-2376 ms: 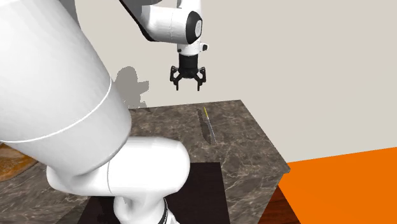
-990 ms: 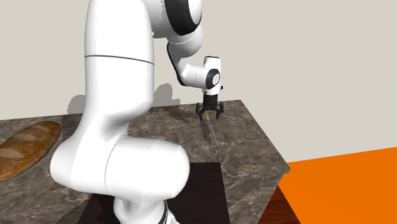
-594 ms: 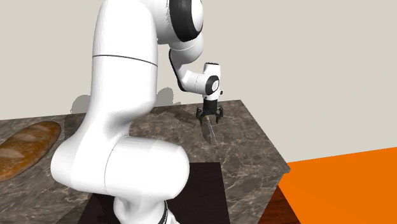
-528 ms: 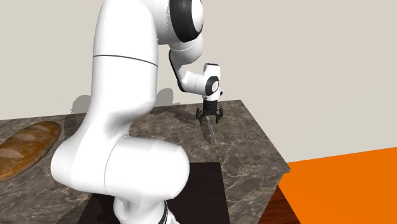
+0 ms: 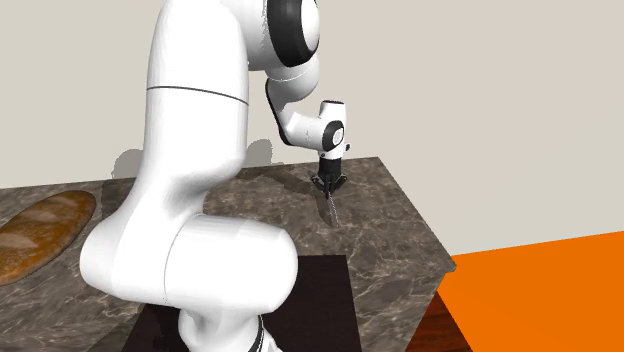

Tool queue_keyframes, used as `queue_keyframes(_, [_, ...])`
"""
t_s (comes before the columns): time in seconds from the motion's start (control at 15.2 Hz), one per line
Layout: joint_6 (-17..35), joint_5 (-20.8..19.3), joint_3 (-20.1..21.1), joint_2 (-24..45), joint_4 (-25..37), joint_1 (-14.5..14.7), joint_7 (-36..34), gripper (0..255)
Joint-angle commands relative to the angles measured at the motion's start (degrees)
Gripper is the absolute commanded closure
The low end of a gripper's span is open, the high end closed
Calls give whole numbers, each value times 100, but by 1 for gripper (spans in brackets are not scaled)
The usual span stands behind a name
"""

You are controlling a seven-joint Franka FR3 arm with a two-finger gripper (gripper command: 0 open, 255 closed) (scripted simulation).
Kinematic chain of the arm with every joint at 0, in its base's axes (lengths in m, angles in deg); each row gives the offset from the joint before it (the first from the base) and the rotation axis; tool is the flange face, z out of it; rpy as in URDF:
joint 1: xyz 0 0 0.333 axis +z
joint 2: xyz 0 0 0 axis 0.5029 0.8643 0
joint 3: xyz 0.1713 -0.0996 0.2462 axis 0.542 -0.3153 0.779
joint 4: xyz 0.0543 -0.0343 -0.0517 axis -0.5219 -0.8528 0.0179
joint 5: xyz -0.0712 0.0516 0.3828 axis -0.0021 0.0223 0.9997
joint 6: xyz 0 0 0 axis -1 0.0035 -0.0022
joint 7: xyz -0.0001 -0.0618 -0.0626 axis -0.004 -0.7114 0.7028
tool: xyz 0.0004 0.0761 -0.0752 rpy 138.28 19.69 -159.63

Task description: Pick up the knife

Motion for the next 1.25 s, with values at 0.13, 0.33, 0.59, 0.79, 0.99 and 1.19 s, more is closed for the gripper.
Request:
queue_keyframes(0.13, [-63,-23,-20,-71,-12,14,-13,255])
queue_keyframes(0.33, [-224,-86,-72,-269,-46,53,-51,255])
queue_keyframes(0.59, [-447,-173,-136,-526,-74,102,-103,255])
queue_keyframes(0.79, [-621,-240,-181,-712,-82,135,-142,255])
queue_keyframes(0.99, [-799,-306,-222,-892,-79,166,-182,255])
queue_keyframes(1.19, [-868,-332,-236,-960,-75,176,-197,255])
